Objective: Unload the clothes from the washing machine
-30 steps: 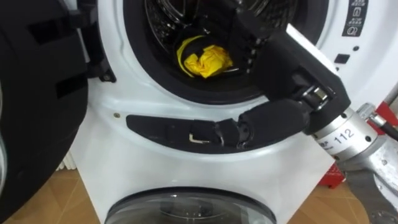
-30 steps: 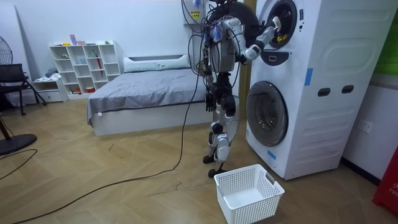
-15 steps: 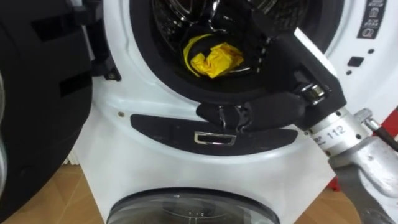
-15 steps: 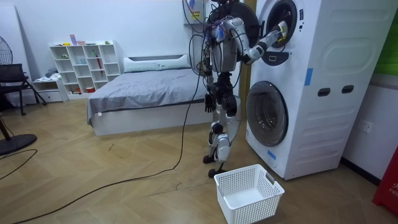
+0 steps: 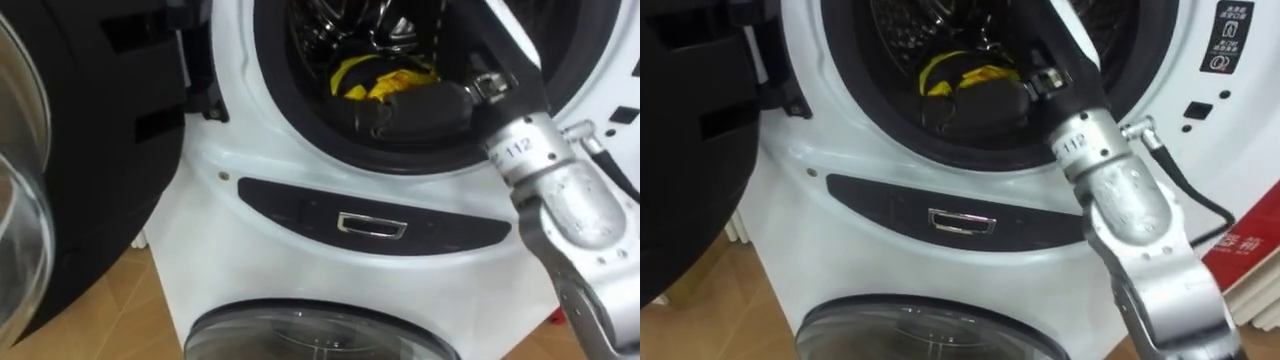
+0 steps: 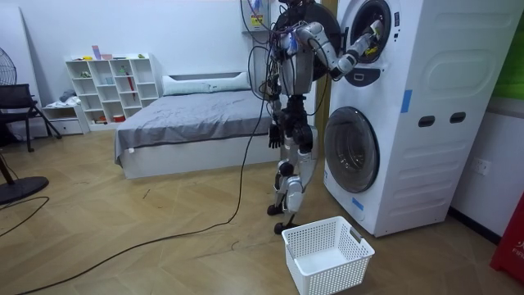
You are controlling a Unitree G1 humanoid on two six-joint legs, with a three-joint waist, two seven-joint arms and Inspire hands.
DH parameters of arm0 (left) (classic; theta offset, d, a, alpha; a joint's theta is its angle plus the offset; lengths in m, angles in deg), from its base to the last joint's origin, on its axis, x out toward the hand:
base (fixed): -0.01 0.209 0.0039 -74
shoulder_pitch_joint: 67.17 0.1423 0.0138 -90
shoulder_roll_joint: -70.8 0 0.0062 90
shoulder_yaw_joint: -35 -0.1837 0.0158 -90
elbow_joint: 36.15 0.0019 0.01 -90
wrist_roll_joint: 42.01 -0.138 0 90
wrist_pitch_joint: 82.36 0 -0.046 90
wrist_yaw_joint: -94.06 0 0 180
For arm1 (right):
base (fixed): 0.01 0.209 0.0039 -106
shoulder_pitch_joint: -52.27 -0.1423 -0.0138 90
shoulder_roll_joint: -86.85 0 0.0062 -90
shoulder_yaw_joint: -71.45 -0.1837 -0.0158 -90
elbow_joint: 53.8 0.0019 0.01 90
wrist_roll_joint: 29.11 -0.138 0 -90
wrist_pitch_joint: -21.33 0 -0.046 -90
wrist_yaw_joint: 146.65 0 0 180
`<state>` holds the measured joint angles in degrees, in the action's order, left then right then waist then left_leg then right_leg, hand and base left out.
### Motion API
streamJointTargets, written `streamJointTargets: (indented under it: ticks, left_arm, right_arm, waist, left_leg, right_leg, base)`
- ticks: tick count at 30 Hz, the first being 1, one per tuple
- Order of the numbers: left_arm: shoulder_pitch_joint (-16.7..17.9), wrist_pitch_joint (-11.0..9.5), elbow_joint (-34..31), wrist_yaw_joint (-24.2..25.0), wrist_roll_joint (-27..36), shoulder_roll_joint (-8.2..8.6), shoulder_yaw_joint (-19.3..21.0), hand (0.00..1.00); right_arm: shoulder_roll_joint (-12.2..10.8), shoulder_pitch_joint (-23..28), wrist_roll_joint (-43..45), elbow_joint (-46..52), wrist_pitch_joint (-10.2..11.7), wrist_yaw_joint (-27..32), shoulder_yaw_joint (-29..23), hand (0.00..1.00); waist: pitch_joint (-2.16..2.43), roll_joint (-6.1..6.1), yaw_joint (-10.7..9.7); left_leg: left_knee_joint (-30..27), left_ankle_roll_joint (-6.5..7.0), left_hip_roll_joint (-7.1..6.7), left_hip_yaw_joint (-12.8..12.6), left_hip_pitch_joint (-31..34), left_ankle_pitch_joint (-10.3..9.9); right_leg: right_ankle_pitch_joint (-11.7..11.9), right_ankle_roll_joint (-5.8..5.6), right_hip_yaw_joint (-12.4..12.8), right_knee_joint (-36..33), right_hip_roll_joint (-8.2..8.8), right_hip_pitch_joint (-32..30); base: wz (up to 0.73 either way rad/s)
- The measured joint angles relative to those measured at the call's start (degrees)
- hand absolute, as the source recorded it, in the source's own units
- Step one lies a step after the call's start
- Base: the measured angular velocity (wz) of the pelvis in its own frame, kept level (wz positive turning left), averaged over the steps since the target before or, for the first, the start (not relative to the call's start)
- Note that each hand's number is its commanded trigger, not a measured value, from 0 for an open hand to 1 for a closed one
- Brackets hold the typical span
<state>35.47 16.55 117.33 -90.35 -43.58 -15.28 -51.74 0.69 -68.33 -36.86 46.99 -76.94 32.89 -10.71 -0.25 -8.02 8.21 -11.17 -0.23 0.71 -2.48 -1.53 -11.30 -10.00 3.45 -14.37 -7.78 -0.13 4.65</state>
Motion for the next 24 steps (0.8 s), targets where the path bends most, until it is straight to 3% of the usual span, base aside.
streamJointTargets:
  ticks: [3, 6, 20, 24]
  left_arm:
    - [-0.48, 1.28, -0.06, -0.05, -0.69, -0.01, 0.01, 0.0]
    - [-0.71, 2.17, -0.14, -0.07, -1.44, 0.09, 0.01, 0.0]
    - [-0.87, 4.39, -0.83, -0.34, -1.98, 0.34, 1.19, 0.0]
    - [-0.66, 4.94, -1.13, 0.62, -1.95, 0.4, 1.82, 0.0]
  right_arm:
    - [0.01, -3.8, 3.49, -4.36, -1.97, 2.36, -0.02, 0.0]
    - [0.01, -5.39, 4.19, -6.03, -2.44, 3.79, -0.01, 0.0]
    - [0.57, -5.43, 6.53, -5.39, -5.11, 5.35, -0.02, 0.0]
    - [4.09, -5.43, 11.24, -5.16, -6.27, 3.42, -0.02, 0.0]
  waist:
    - [0.05, -0.16, 0.06]
    - [0.11, -0.24, 0.08]
    - [0.13, 0.05, -0.08]
    - [0.24, 0.17, -0.32]
  left_leg:
    - [-0.47, 0.0, -0.14, 0.24, 0.71, 0.0]
    - [-0.55, 0.01, -0.19, 0.27, 1.21, 0.0]
    - [-0.23, 0.03, -0.08, 1.35, 1.16, -0.01]
    - [-0.24, 0.06, -0.17, 1.4, 0.92, 0.01]
  right_leg:
    - [0.0, 0.0, -0.34, -0.05, 0.06, -0.38]
    - [0.01, -0.01, -0.75, -0.13, 0.17, -0.62]
    - [-0.01, -0.03, -1.54, -1.01, 0.18, -0.84]
    - [0.0, -0.04, -1.6, -1.11, 0.23, -0.41]
  base:
    - [0.09]
    - [0.06]
    - [0.03]
    - [0.02]
